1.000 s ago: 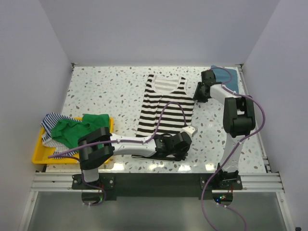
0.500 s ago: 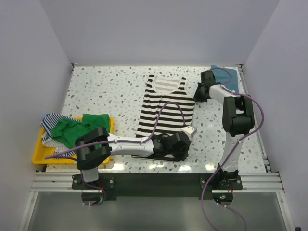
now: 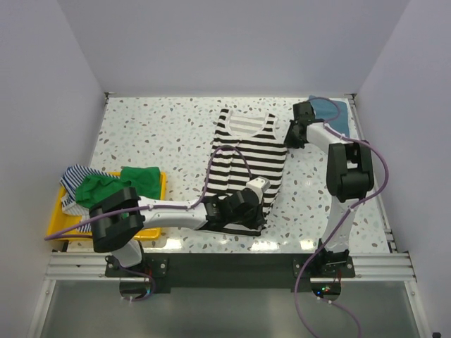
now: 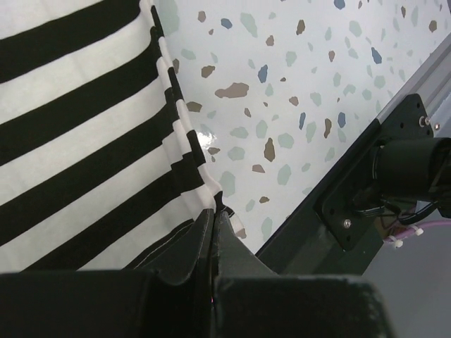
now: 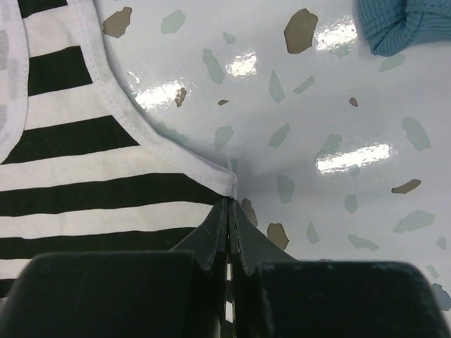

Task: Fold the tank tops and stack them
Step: Fold the tank top

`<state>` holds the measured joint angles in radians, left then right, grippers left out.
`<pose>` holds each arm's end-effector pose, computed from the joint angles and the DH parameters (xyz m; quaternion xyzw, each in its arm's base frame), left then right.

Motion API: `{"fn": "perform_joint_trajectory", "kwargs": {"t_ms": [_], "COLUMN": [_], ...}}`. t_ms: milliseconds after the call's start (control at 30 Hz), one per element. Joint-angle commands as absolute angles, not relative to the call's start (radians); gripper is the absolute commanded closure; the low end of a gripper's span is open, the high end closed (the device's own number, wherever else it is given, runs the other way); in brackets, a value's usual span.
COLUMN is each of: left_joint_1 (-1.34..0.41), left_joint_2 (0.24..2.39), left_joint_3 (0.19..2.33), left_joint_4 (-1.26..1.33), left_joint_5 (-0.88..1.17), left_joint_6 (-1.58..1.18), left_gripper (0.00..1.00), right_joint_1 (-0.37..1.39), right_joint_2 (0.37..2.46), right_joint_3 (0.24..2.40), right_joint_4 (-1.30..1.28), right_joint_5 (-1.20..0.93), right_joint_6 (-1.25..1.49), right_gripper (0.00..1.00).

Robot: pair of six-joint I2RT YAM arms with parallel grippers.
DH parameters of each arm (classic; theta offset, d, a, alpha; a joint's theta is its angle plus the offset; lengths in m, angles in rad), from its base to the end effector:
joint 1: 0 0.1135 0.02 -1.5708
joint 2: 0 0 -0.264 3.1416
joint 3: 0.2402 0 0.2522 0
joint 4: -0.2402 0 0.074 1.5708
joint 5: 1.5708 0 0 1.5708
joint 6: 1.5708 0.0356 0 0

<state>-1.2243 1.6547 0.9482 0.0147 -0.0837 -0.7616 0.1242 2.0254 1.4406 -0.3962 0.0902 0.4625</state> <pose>0.1222 -0.3298 0.1933 0.1900 0.8842 -0.3354 0.2639 0.4312 0.0506 0.1745 0.1738 0.9400 0.0427 0.2904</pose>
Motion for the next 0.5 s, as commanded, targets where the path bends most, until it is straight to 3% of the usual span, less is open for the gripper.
{"fn": "perform_joint_trajectory", "kwargs": {"t_ms": [0,467], "left_joint_1": [-1.212,-1.177], "left_joint_2": [1.580,1.407], "left_joint_3": [0.910,0.704], "left_joint_4": [0.097,0.055], "left_joint_5": [-0.113,-0.222], "left_joint_6": [-0.801,-0.862], "left_gripper": [1.00,1.00], "right_joint_1": [0.156,0.310], "right_joint_2": [1.971,2.088], "right_joint_3": [1.496,1.686], "right_joint_4": [-0.417,-0.449], "right_joint_5": [0.115,0.160], "right_joint_6": [0.465,0.523], "right_gripper": [1.00,1.00]}}
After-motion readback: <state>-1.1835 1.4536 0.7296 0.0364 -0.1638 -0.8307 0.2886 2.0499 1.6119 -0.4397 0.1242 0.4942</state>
